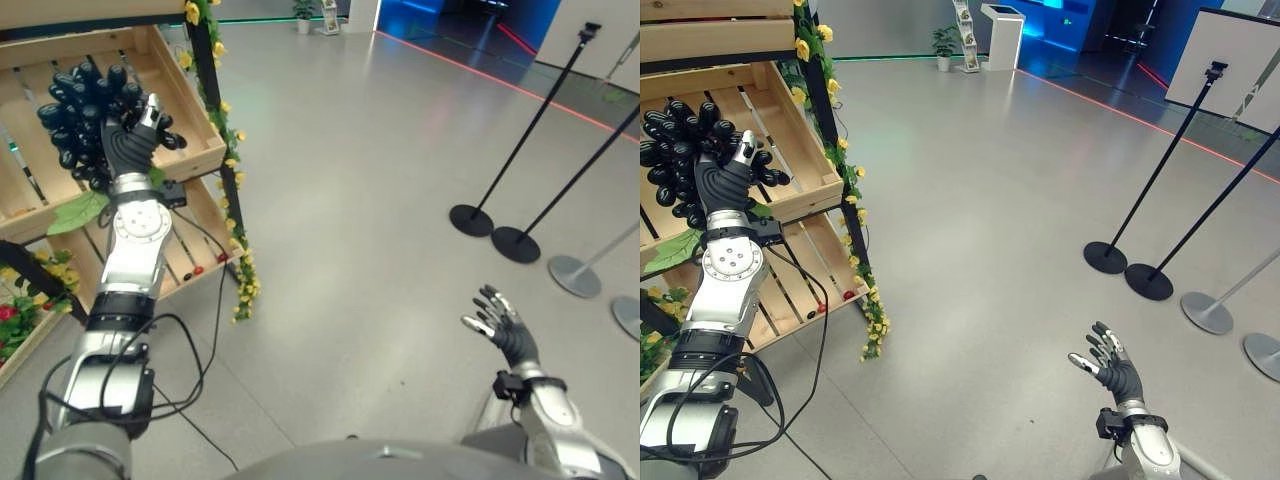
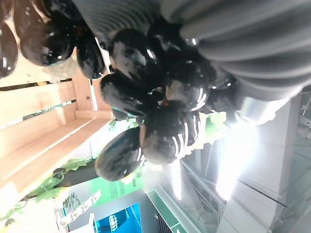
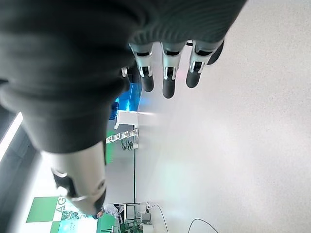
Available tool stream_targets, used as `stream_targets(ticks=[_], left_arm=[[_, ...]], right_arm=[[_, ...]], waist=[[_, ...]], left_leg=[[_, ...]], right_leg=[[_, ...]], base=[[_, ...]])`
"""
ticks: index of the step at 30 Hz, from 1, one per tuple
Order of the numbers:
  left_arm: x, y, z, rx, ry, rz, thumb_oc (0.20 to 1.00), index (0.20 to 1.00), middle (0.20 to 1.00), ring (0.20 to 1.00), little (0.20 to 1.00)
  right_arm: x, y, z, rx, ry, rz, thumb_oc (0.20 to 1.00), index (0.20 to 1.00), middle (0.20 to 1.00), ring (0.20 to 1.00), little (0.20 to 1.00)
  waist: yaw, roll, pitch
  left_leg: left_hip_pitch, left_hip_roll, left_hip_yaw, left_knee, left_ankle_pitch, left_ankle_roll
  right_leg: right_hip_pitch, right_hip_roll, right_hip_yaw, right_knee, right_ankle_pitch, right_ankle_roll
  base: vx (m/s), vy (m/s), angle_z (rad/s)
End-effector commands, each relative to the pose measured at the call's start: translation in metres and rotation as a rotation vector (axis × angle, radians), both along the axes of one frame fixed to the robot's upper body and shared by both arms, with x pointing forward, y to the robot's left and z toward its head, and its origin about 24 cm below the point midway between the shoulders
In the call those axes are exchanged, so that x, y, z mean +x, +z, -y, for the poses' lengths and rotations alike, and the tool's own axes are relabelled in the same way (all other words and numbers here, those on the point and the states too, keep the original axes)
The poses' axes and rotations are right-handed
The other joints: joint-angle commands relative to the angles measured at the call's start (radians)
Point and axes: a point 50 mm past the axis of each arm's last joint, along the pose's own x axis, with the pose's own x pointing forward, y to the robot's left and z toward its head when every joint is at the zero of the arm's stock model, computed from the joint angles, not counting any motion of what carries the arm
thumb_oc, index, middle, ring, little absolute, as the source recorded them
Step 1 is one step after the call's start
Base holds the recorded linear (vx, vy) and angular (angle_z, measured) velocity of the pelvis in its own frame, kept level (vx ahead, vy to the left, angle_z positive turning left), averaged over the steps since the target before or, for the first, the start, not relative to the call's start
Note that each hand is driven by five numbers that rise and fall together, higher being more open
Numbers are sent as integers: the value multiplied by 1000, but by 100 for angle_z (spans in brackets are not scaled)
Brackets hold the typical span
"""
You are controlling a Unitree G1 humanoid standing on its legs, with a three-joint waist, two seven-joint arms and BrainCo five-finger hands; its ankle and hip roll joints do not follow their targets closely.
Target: Pick up the fruits from the basket on one side to the basket on the other side
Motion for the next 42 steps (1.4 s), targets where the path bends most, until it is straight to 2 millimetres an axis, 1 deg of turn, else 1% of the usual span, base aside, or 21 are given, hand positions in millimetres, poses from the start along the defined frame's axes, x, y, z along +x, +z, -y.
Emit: stream_targets(ticks=[1, 4, 9, 15, 20, 23, 30, 31, 36, 38, 41, 42], left_arm=[[7, 67, -6, 79, 54, 200, 200, 200, 200, 200, 200], [6, 71, -12, 78, 76, 205, 200, 200, 200, 200, 200], [6, 71, -19, 77, 104, 195, 200, 200, 200, 200, 200], [6, 70, -21, 79, 112, 188, 200, 200, 200, 200, 200], [8, 71, -19, 65, 80, 178, 200, 200, 200, 200, 200], [13, 78, -22, 85, 66, 148, 200, 200, 200, 200, 200], [24, 86, -29, 46, 36, 87, 200, 200, 200, 200, 200], [27, 90, -32, 46, 38, 70, 200, 200, 200, 200, 200], [33, 94, -39, 43, 66, 18, 200, 200, 200, 200, 200], [35, 97, -39, 39, 67, 15, 200, 200, 200, 200, 200], [36, 95, -44, 36, 86, -13, 200, 200, 200, 200, 200], [36, 97, -44, 36, 84, -7, 200, 200, 200, 200, 200]], right_arm=[[11, 27, 19, -91, 7, 111, 1000, 1000, 1000, 1000, 1000], [9, 27, 20, -92, 8, 107, 1000, 1000, 1000, 1000, 1000], [8, 28, 21, -95, 9, 109, 1000, 1000, 1000, 1000, 1000], [7, 28, 22, -98, 6, 106, 1000, 1000, 1000, 1000, 1000], [8, 28, 22, -98, 7, 108, 1000, 1000, 1000, 1000, 1000], [10, 29, 21, -99, 12, 107, 1000, 1000, 1000, 1000, 1000], [10, 27, 22, -96, 19, 93, 1000, 1000, 1000, 1000, 1000], [10, 27, 22, -98, 23, 86, 1000, 1000, 1000, 1000, 1000], [10, 26, 22, -90, 27, 84, 1000, 1000, 1000, 1000, 1000], [10, 26, 22, -87, 28, 84, 1000, 1000, 1000, 1000, 1000], [10, 27, 22, -86, 28, 87, 1000, 1000, 1000, 1000, 1000], [10, 27, 22, -88, 29, 90, 1000, 1000, 1000, 1000, 1000]], waist=[[-11, 30, -16], [-12, 32, -15], [-15, 33, -13], [-16, 33, -13], [-16, 34, -15], [-16, 37, -16], [-17, 44, -18], [-17, 46, -19], [-20, 52, -18], [-22, 52, -17], [-23, 54, -16], [-24, 55, -15]], left_leg=[[13, 12, -24, 46, -40, -12], [13, 12, -26, 49, -41, -12], [12, 12, -28, 51, -41, -12], [12, 11, -29, 52, -43, -12], [14, 12, -29, 48, -41, -12], [16, 14, -30, 47, -41, -12], [22, 13, -31, 45, -40, -12], [24, 14, -32, 44, -40, -12], [29, 15, -30, 43, -38, -13], [29, 15, -30, 42, -37, -13], [31, 17, -29, 42, -36, -14], [30, 17, -29, 42, -35, -14]], right_leg=[[68, -22, -7, 67, -81, 107], [68, -21, -7, 66, -81, 107], [67, -20, -4, 69, -81, 107], [67, -19, -2, 69, -82, 107], [69, -19, -3, 67, -84, 106], [70, -18, -4, 67, -85, 106], [75, -16, -6, 67, -87, 106], [77, -16, -6, 67, -87, 107], [81, -15, -7, 67, -89, 106], [82, -15, -6, 67, -89, 106], [84, -15, -7, 66, -89, 107], [83, -14, -6, 67, -89, 107]], base=[[0, 0, 0], [0, 0, 0], [0, 0, 0], [0, 0, 0], [0, 0, 0], [0, 0, 0], [0, 0, 0], [0, 0, 0], [0, 0, 0], [0, 0, 0], [0, 0, 0], [0, 0, 0]])
